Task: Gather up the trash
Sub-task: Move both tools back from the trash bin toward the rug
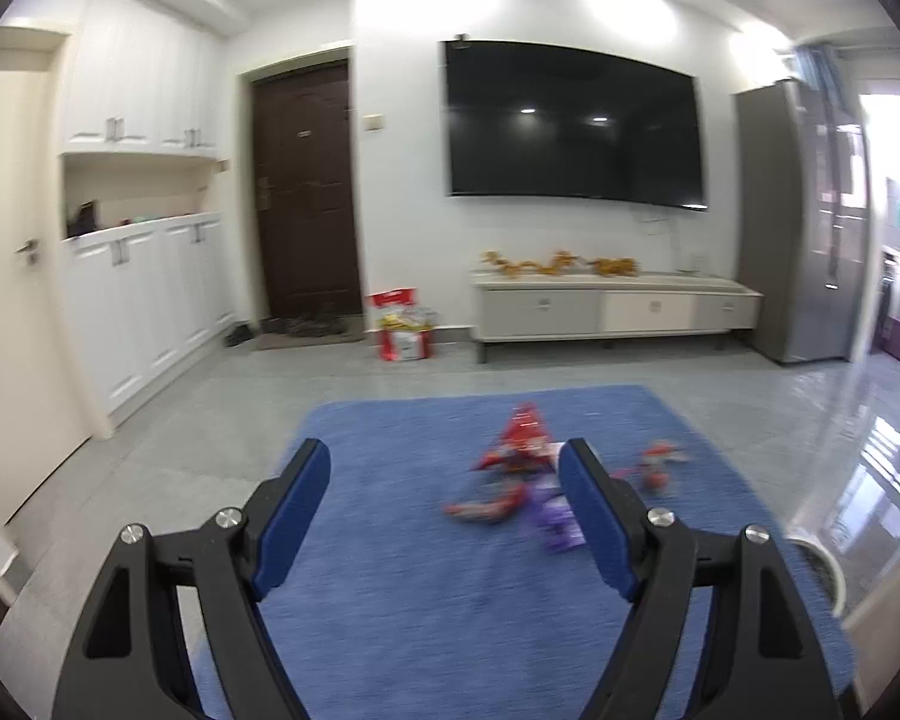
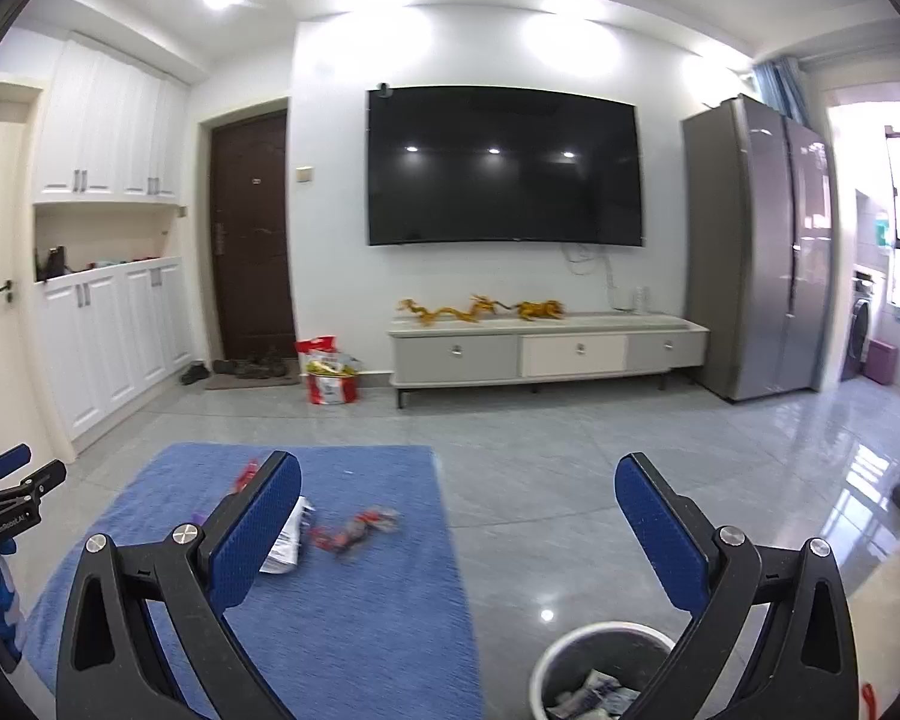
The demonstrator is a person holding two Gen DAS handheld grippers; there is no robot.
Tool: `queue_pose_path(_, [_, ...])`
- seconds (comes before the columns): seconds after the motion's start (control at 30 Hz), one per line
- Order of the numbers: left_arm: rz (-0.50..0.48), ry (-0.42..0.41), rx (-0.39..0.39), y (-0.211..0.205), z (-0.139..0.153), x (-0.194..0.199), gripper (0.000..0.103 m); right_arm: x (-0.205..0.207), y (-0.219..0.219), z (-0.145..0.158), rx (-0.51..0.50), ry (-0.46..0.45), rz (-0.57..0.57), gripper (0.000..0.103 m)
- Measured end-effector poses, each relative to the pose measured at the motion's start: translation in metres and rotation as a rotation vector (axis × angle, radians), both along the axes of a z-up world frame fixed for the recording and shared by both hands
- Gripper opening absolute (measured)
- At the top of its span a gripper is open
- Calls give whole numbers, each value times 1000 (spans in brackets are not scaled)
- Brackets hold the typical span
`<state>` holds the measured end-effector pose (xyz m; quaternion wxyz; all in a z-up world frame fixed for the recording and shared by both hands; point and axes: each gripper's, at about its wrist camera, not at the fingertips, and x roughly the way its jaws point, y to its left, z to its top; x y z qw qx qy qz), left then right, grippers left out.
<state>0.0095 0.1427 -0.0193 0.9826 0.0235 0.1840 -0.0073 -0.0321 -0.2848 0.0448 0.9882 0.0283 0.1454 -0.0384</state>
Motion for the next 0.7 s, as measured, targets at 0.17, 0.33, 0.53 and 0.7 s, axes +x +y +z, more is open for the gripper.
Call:
queue_pose_path(0.17, [110,39,-35,49,-14,5,78,9,22,-3,-22,-28,58,103])
queue_pose_path(0.33, [137,92,-88,82,-30,23,78,34,38,-12,-39,63,89,103])
queue_pose_path(0.53, [-29,191,-166,69,-57,48,77,69,45,-32,-28,153,110,103])
queue_pose_path(0.7, [-167,278,-180,30,-76,76,69,103,48,-62,-1,244,139,98])
